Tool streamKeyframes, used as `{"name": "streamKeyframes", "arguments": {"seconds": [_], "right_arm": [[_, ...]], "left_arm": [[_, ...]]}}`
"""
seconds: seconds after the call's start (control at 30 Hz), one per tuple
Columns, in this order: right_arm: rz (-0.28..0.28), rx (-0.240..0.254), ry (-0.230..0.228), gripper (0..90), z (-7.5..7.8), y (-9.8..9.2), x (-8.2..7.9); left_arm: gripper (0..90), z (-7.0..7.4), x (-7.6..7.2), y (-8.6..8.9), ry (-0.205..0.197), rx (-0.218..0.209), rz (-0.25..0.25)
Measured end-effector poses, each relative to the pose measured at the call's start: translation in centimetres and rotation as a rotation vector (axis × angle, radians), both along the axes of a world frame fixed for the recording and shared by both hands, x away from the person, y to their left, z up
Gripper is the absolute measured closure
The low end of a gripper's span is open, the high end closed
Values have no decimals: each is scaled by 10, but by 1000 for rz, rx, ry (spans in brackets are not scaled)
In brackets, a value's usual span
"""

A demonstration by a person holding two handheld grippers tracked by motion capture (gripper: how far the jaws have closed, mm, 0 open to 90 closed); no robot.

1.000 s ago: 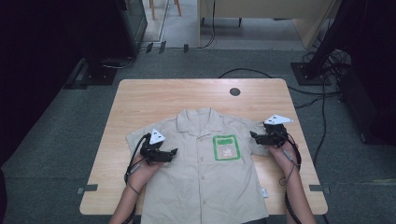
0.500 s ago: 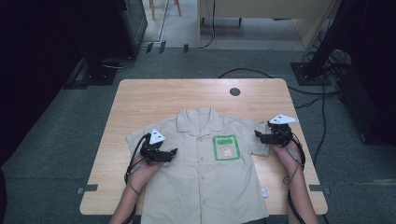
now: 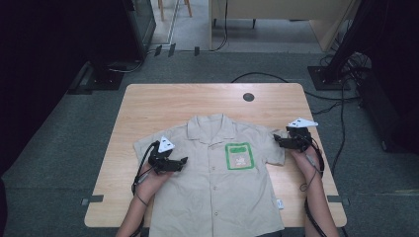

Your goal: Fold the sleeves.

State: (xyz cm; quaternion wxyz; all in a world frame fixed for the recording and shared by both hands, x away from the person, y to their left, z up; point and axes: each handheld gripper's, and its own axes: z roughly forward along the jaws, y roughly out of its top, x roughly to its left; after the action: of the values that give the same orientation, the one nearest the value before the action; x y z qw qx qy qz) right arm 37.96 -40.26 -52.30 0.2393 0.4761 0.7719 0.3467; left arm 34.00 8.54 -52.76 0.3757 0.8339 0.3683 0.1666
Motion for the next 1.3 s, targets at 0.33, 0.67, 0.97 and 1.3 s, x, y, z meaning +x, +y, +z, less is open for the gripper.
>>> {"name": "streamKeyframes", "arguments": {"seconds": [0.33,0.67,0.97,1.3], "right_arm": [[-15,52,47,777,0,-4,-2],[-21,52,44,864,3,-4,-5],[-19,42,-29,863,19,0,-16],[17,30,-91,863,38,17,-25]], "left_arm": [[197,0,0,0,0,0,4],[197,0,0,0,1,-2,7],[198,0,0,0,1,-2,8],[198,0,0,0,1,-2,8]]}}
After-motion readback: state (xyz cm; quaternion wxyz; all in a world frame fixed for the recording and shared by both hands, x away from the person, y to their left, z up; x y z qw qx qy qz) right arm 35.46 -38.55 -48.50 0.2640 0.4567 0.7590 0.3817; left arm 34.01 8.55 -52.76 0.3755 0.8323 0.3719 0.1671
